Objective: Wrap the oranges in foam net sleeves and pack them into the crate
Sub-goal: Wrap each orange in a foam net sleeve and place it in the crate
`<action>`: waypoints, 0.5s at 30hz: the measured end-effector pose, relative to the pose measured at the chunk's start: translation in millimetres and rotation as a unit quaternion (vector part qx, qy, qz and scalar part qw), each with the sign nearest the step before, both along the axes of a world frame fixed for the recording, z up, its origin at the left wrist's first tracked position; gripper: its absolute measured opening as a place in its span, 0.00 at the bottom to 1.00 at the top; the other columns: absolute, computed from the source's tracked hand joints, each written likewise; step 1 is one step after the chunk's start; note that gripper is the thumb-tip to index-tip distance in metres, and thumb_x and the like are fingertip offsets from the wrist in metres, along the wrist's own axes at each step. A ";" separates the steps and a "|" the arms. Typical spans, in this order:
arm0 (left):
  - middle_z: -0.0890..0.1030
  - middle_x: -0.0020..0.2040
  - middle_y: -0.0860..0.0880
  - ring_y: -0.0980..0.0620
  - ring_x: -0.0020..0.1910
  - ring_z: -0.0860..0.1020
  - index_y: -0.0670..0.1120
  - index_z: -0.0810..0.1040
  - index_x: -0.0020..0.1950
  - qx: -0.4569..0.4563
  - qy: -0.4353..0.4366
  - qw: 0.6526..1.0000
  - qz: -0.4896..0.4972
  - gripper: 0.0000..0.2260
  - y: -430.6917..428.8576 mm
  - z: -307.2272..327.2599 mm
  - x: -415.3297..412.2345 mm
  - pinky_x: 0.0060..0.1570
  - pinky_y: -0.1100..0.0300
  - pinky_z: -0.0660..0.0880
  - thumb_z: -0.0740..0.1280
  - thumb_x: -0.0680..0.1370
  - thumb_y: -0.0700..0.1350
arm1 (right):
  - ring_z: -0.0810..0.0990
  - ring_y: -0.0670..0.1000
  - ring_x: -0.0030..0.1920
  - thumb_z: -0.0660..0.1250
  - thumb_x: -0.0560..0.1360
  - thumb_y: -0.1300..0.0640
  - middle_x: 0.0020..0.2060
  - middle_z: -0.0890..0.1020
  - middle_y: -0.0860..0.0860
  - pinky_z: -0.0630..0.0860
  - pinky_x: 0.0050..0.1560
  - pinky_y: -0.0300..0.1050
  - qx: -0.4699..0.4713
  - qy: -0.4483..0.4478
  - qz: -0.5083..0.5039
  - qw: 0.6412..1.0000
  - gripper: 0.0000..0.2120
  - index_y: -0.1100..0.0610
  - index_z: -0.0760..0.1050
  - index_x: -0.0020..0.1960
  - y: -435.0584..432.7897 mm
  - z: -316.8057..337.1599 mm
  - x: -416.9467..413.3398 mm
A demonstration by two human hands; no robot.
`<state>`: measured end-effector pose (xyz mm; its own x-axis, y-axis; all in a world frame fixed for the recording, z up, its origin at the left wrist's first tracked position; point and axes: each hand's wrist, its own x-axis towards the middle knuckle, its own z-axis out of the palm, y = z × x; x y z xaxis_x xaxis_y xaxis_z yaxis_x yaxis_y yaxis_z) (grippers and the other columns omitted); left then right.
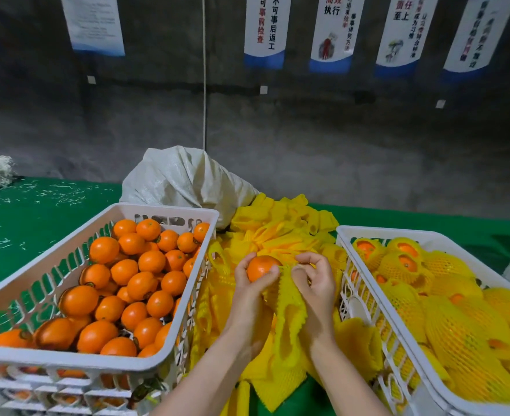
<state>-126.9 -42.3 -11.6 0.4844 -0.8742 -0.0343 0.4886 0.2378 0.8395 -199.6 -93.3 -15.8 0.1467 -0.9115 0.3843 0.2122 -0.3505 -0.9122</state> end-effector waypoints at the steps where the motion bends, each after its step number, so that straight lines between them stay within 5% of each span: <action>1: 0.78 0.52 0.49 0.58 0.39 0.82 0.53 0.68 0.68 0.003 -0.018 1.000 0.006 0.23 -0.8 -1.7 -2.9 0.35 0.65 0.78 0.68 0.74 0.41 | 0.71 0.45 0.30 0.60 0.76 0.69 0.36 0.76 0.56 0.68 0.29 0.37 0.014 -0.005 0.002 1.000 0.10 0.54 0.70 0.44 -2.5 -1.0 -3.3; 4: 0.80 0.49 0.51 0.59 0.35 0.82 0.53 0.68 0.68 0.001 -0.028 0.999 0.016 0.21 -5.8 -3.2 -11.4 0.32 0.65 0.78 0.66 0.77 0.38 | 0.75 0.44 0.31 0.61 0.77 0.66 0.37 0.77 0.53 0.72 0.31 0.36 0.061 -0.009 0.031 0.998 0.09 0.53 0.69 0.46 -9.3 -4.7 -10.3; 7: 0.82 0.50 0.52 0.56 0.42 0.83 0.56 0.69 0.66 -0.002 0.002 0.999 0.033 0.18 -9.3 0.1 -15.9 0.33 0.63 0.78 0.65 0.78 0.44 | 0.79 0.48 0.37 0.66 0.74 0.51 0.40 0.80 0.54 0.74 0.35 0.42 0.101 0.018 0.036 0.994 0.07 0.54 0.71 0.47 -10.1 -12.2 -14.3; 9: 0.78 0.59 0.50 0.53 0.53 0.80 0.57 0.69 0.65 0.014 -0.020 0.999 0.042 0.15 -14.3 -0.7 -16.0 0.41 0.62 0.79 0.63 0.79 0.50 | 0.79 0.49 0.36 0.63 0.70 0.41 0.37 0.81 0.54 0.74 0.35 0.43 0.094 0.062 0.036 0.993 0.18 0.57 0.73 0.44 -9.6 -14.8 -18.7; 11: 0.73 0.67 0.48 0.49 0.63 0.74 0.56 0.69 0.65 0.056 -0.075 0.994 0.061 0.14 -18.7 -2.3 -15.1 0.60 0.54 0.74 0.60 0.80 0.54 | 0.74 0.48 0.31 0.61 0.69 0.38 0.29 0.77 0.50 0.70 0.33 0.42 0.066 0.086 0.042 0.993 0.22 0.58 0.72 0.36 -9.5 -14.5 -22.8; 15: 0.68 0.72 0.40 0.41 0.71 0.67 0.44 0.66 0.73 0.120 -0.094 0.987 0.052 0.27 -25.2 -6.5 -15.0 0.71 0.44 0.62 0.54 0.80 0.59 | 0.65 0.42 0.27 0.62 0.74 0.47 0.23 0.68 0.43 0.62 0.30 0.36 -0.052 0.111 0.011 0.992 0.16 0.54 0.66 0.31 -13.6 -15.2 -28.0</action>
<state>-141.9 -67.4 -18.0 0.5880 -0.7974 -0.1355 0.3025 0.0614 0.9512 -227.5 -106.9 -31.0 0.2573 -0.8640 0.4328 0.0194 -0.4432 -0.8962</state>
